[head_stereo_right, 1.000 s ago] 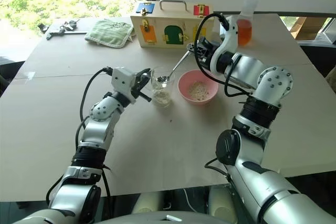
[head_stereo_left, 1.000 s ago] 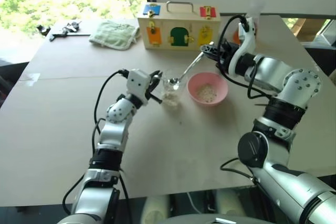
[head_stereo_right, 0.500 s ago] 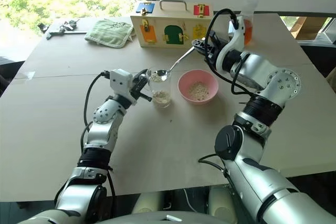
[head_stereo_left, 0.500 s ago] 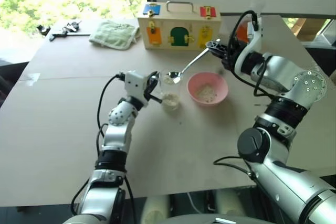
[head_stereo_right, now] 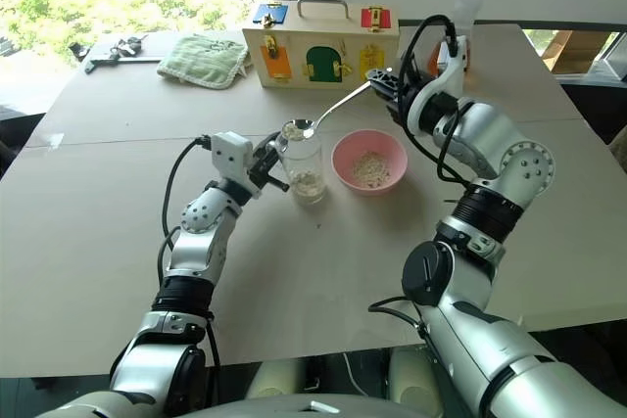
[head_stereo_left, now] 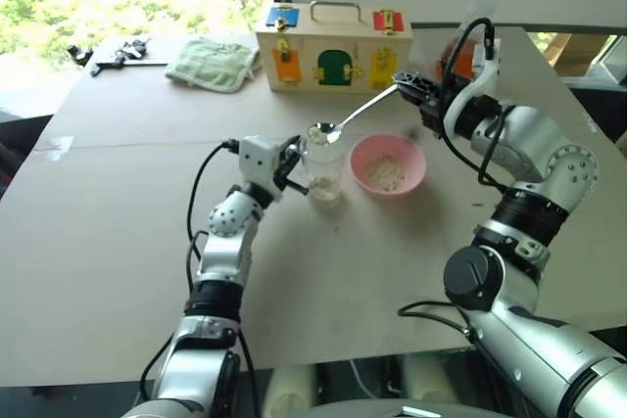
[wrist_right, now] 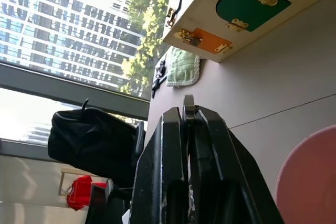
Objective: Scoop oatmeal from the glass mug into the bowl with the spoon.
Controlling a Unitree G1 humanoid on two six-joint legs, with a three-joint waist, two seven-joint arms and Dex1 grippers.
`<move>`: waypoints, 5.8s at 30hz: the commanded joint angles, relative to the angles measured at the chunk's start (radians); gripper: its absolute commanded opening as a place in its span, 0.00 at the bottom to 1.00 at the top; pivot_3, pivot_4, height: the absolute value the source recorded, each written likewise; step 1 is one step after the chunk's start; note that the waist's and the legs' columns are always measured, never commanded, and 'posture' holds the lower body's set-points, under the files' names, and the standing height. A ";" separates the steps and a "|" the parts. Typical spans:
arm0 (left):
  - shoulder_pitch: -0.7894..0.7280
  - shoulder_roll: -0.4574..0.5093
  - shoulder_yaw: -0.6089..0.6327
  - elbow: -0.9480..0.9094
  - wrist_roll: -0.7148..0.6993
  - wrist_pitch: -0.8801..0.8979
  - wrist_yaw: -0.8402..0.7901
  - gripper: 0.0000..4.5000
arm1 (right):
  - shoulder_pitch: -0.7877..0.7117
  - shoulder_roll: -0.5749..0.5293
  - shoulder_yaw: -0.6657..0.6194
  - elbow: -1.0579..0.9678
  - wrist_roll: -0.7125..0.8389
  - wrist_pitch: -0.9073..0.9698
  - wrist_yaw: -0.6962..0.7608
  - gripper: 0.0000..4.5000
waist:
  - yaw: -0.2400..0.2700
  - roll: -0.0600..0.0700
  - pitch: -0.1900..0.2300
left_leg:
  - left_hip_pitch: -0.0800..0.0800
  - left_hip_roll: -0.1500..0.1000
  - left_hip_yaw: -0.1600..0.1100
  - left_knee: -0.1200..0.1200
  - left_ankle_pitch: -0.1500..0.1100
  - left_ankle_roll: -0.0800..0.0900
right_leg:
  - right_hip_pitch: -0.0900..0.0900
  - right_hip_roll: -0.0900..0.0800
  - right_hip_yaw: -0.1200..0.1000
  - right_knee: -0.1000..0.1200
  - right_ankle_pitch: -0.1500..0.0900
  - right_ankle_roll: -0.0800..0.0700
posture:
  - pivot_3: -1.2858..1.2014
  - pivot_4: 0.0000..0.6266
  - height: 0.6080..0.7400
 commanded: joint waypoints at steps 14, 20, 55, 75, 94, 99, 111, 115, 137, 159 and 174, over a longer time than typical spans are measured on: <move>-0.046 0.000 0.008 0.082 0.004 -0.047 0.006 0.07 | 0.164 -0.320 0.237 -0.017 0.441 -0.274 -0.074 0.00 | 0.001 0.000 0.000 | 0.000 0.000 0.000 0.000 -0.002 0.003 | 0.000 0.000 0.000 0.000 0.000 0.000 | 0.52 0.24 1.00; -0.040 0.012 0.023 0.090 -0.006 -0.045 0.006 0.07 | 0.209 -0.428 0.286 0.014 0.404 -0.323 0.008 0.00 | -0.001 0.000 0.000 | 0.000 0.001 0.000 0.000 -0.002 0.004 | 0.000 0.001 0.000 0.000 0.000 0.000 | 0.52 0.24 1.00; -0.020 0.018 0.025 0.088 0.004 -0.054 0.035 0.07 | 0.207 -0.584 0.661 -0.230 -0.588 -0.412 0.856 0.00 | 0.002 -0.001 0.003 | 0.001 0.001 0.000 0.001 0.000 0.000 | -0.001 0.001 0.001 0.001 0.000 0.000 | 0.52 0.24 1.00; 0.016 0.040 0.045 0.057 0.003 -0.057 0.061 0.07 | 0.058 -0.334 0.625 -0.231 -0.261 -0.264 0.686 0.00 | -0.003 0.001 0.004 | 0.001 0.001 0.002 0.000 0.000 0.000 | -0.002 0.001 0.002 0.002 0.000 0.000 | 0.52 0.24 1.00; 0.134 0.097 0.118 -0.056 -0.020 0.008 0.134 0.05 | 0.033 -0.287 0.831 -0.174 -0.631 -0.526 0.954 0.72 | -0.006 0.001 0.004 | 0.002 0.002 -0.001 0.000 0.000 0.000 | -0.002 0.001 0.002 0.002 0.000 0.000 | 0.52 0.24 1.00; 0.147 0.104 0.128 -0.070 -0.018 0.045 0.157 0.05 | 0.050 -0.290 0.765 -0.193 -0.603 -0.517 0.959 0.72 | -0.005 0.001 0.004 | 0.002 0.002 -0.001 0.000 0.000 0.000 | -0.002 0.001 0.002 0.003 0.000 0.000 | 0.52 0.24 1.00; 0.192 0.130 0.129 -0.078 -0.012 0.037 0.129 0.86 | 0.212 -0.340 0.636 -0.328 -0.496 -0.425 0.945 0.73 | 0.002 0.001 0.004 | 0.002 0.001 -0.001 0.000 0.000 0.000 | -0.002 0.001 0.002 0.002 0.000 0.000 | 0.52 0.24 1.00; 0.222 0.140 0.137 -0.107 -0.012 0.031 0.121 0.86 | 0.260 -0.336 0.625 -0.371 -0.440 -0.412 0.946 0.73 | 0.001 0.001 0.004 | 0.001 0.001 -0.001 0.000 0.000 0.000 | -0.001 0.000 0.002 0.002 0.000 0.000 | 0.52 0.24 1.00; 0.152 0.148 0.141 -0.288 0.009 0.119 0.153 0.86 | 0.275 -0.320 0.633 -0.352 -0.442 -0.446 0.922 0.73 | 0.000 0.000 0.004 | 0.001 0.001 -0.002 0.000 0.000 0.000 | -0.002 0.001 0.001 0.002 0.000 0.000 | 0.52 0.24 1.00; 0.228 0.140 0.138 -0.353 -0.022 0.159 0.105 0.86 | 0.331 -0.358 0.632 -0.402 -0.396 -0.419 0.948 0.73 | 0.000 0.000 0.004 | 0.001 0.001 -0.002 0.000 0.000 -0.001 | -0.002 0.001 0.001 0.001 0.000 0.000 | 0.52 0.24 1.00; 0.671 0.207 0.134 -0.800 -0.129 0.374 0.014 0.86 | 0.956 -0.618 0.711 -0.596 -0.592 -0.681 1.323 0.73 | 0.002 0.000 0.004 | 0.001 0.002 -0.004 -0.002 -0.002 0.002 | 0.000 0.000 0.001 -0.003 0.000 0.000 | 0.52 0.24 1.00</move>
